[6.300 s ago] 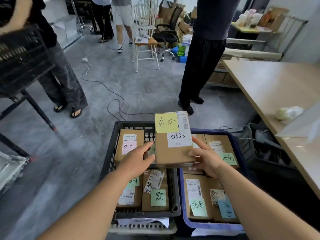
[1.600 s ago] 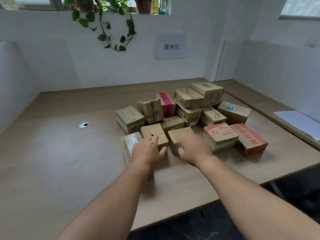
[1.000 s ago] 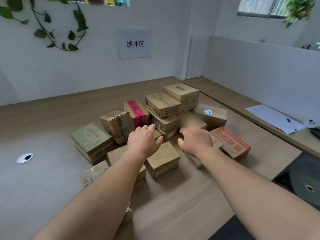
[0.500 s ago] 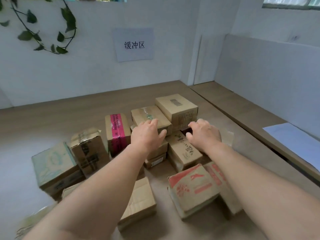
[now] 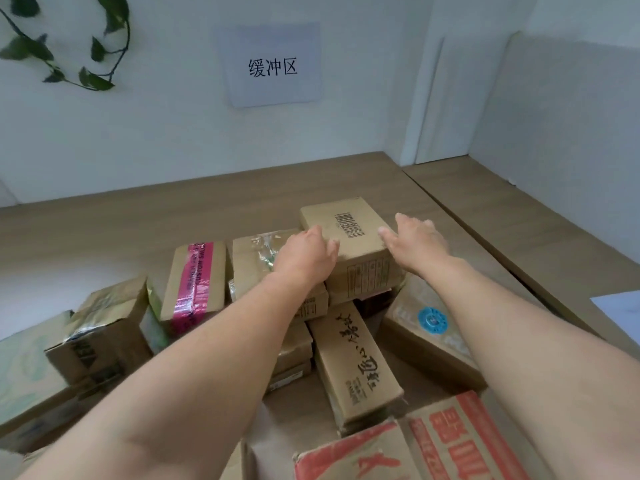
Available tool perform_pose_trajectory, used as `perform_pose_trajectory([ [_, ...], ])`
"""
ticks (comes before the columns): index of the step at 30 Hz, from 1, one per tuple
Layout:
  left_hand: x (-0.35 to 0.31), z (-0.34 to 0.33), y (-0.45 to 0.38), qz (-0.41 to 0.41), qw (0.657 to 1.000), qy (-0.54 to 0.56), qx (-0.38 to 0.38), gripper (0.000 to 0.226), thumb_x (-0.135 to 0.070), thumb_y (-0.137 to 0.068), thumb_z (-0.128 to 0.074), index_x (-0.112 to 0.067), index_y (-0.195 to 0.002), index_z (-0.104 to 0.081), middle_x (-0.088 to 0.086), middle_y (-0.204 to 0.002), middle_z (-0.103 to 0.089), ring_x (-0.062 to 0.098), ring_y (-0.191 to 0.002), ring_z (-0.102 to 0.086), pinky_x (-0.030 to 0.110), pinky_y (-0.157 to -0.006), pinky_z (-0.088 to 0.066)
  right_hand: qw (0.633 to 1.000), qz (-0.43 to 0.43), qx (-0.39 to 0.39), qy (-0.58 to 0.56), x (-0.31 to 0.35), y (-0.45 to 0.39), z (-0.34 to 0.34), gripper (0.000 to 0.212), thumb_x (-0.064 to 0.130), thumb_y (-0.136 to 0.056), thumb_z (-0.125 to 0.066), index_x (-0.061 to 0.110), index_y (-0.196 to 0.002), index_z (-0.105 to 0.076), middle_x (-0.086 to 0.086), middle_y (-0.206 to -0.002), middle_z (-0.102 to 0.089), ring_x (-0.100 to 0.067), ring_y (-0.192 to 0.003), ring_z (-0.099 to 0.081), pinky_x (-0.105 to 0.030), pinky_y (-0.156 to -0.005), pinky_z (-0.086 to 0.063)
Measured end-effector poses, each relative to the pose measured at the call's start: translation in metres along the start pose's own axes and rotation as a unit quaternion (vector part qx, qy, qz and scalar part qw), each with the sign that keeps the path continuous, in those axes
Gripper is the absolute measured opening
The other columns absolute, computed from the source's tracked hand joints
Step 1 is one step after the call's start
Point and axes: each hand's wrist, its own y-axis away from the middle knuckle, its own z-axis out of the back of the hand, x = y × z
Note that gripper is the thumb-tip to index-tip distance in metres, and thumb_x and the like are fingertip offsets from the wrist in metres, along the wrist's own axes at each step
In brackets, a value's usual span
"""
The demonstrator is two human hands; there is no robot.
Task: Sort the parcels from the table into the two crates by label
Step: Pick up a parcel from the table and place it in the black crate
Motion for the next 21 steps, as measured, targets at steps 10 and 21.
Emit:
perform_pose_trajectory([
  [10,0.002,-0.007,-0.019,0.09,0.964,0.247,0.036,0.032,-0.02,-0.091,-0.055,-0.01,-0.122,-0.051,0.007,-0.124,-0.057,0.024,-0.106,-0.056,0.035,-0.084,-0.049,0.965,-0.047,0.075,-0.248,-0.016,-0.006,-0.004,0.05,0.026,-0.096,-0.054,0.01,-0.142,-0.044,-0.011,-0.14,-0.05,-0.029,-0.124,-0.048,-0.04,-0.099,-0.041],
  [21,-0.001,0.018,0.067,0.011,0.926,0.364,0.101,0.059,-0.009,-0.085,-0.05,-0.035,-0.137,-0.038,0.005,-0.115,-0.056,0.02,-0.101,-0.059,0.038,-0.086,-0.053,0.896,-0.04,0.129,-0.423,-0.028,0.095,0.032,0.068,0.007,-0.093,-0.047,0.038,-0.149,-0.028,-0.008,-0.109,-0.064,-0.025,-0.097,-0.066,-0.043,-0.082,-0.054],
])
